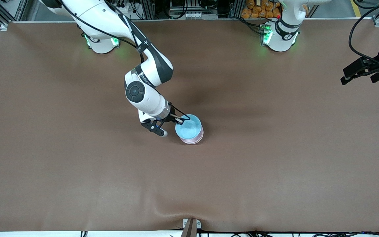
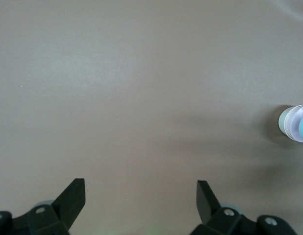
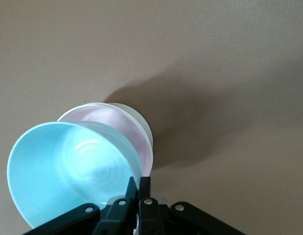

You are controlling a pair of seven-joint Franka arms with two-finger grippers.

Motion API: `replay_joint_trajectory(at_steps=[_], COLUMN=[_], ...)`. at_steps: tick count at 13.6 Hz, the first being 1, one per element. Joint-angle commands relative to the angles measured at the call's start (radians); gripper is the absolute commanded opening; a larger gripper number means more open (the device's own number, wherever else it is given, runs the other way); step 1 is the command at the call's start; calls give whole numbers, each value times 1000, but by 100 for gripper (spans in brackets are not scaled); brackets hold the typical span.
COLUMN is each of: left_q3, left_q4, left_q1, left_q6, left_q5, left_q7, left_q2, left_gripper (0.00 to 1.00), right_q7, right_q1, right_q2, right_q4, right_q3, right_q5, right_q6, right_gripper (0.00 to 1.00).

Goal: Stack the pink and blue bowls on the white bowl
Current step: 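Lower the blue bowl into the pink bowl and open the right gripper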

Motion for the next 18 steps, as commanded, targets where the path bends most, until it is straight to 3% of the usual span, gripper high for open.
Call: replay_joint_trajectory(at_steps=[1, 7, 8, 9, 10, 15, 18], left_q3=[-19, -38, -47, -55, -64, -79, -78], left_q4=[-8, 6, 6, 5, 3, 5, 5], left_q1=[10, -14, -14, -13, -11, -7, -1], left_q6=[-7, -6, -6, -6, -7, -7, -9], left_q5=[17, 19, 19, 17, 17, 17, 17], left_q7=[11, 23, 23, 20, 25, 25, 34], left_q2=[-25, -11, -11, -11, -12, -12, -12], left_gripper=[100, 100, 100, 100, 100, 100, 100], right_q7=[29, 35, 32, 33, 33, -14, -236], right_q1=[29, 35, 35, 38, 37, -47, -167], right_q2=[13, 36, 35, 33, 28, -51, -106], right_q4=[3, 8, 11, 16, 17, 43, 42], right_q3=[-8, -10, -10, -11, -13, -18, -18], right_q5=[19, 18, 15, 12, 9, -1, 1], right_q6=[27, 70, 70, 71, 71, 45, -60], right_gripper=[0, 0, 38, 93, 100, 100, 100])
